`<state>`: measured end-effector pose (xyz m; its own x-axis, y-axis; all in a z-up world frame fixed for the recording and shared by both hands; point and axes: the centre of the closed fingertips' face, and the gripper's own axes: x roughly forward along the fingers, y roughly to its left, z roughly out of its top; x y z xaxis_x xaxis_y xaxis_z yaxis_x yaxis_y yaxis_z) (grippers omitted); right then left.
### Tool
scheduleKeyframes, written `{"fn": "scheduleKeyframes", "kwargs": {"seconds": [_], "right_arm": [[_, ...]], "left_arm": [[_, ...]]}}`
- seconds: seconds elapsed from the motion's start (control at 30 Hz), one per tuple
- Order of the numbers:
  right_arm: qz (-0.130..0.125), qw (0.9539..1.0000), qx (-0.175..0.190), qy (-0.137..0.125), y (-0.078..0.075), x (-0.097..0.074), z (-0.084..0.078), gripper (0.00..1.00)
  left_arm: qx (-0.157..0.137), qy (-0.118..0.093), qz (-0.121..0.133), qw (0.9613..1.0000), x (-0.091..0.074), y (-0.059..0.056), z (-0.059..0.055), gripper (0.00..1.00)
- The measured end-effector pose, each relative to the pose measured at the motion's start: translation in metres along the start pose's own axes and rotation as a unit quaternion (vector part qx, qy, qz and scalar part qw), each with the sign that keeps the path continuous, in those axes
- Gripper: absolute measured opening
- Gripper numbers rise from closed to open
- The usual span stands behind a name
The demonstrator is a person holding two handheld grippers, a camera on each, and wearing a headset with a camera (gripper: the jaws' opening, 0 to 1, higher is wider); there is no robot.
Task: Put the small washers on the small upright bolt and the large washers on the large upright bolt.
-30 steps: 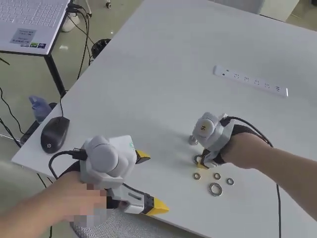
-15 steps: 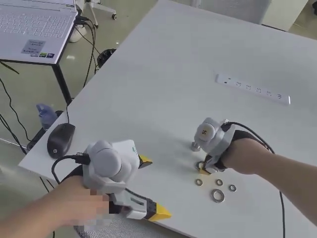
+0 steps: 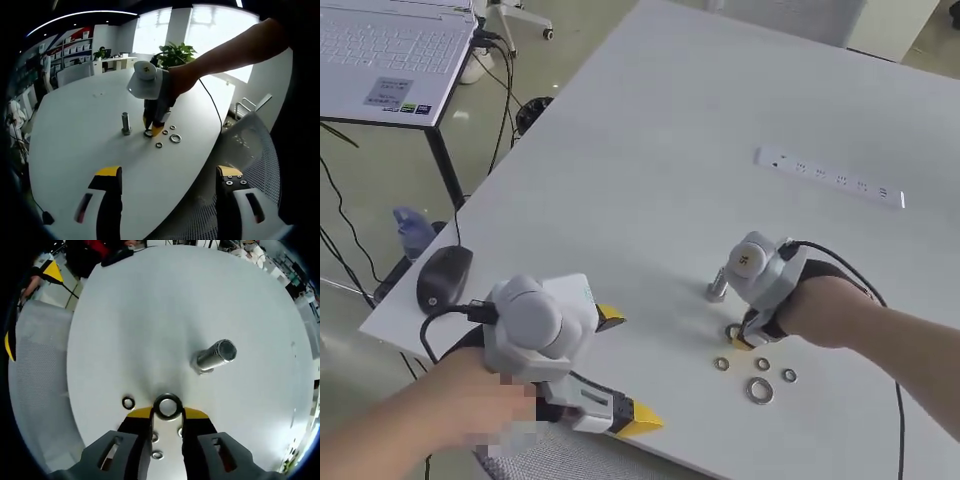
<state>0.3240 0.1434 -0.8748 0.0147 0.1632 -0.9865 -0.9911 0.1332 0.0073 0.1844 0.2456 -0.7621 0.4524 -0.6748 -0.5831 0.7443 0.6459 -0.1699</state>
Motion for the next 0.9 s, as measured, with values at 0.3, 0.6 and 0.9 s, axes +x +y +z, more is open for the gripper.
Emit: {"fn": "scheduleKeyframes", "kwargs": {"seconds": [0.3, 0.6, 0.9], "right_arm": [[0.002, 1.0, 0.005, -0.005, 0.001, -0.01, -0.001, 0.21], [0.009, 0.9998, 0.015, -0.012, 0.001, -0.027, 0.001, 0.21], [0.006, 0.9997, 0.017, -0.019, -0.005, -0.047, 0.006, 0.21]], "left_arm": [[0.001, 0.003, 0.003, 1.0, -0.002, 0.0, -0.003, 0.76], [0.002, 0.005, 0.003, 1.0, -0.002, 0.0, -0.003, 0.75], [0.003, 0.006, 0.004, 1.0, -0.003, 0.002, -0.003, 0.75]]}}
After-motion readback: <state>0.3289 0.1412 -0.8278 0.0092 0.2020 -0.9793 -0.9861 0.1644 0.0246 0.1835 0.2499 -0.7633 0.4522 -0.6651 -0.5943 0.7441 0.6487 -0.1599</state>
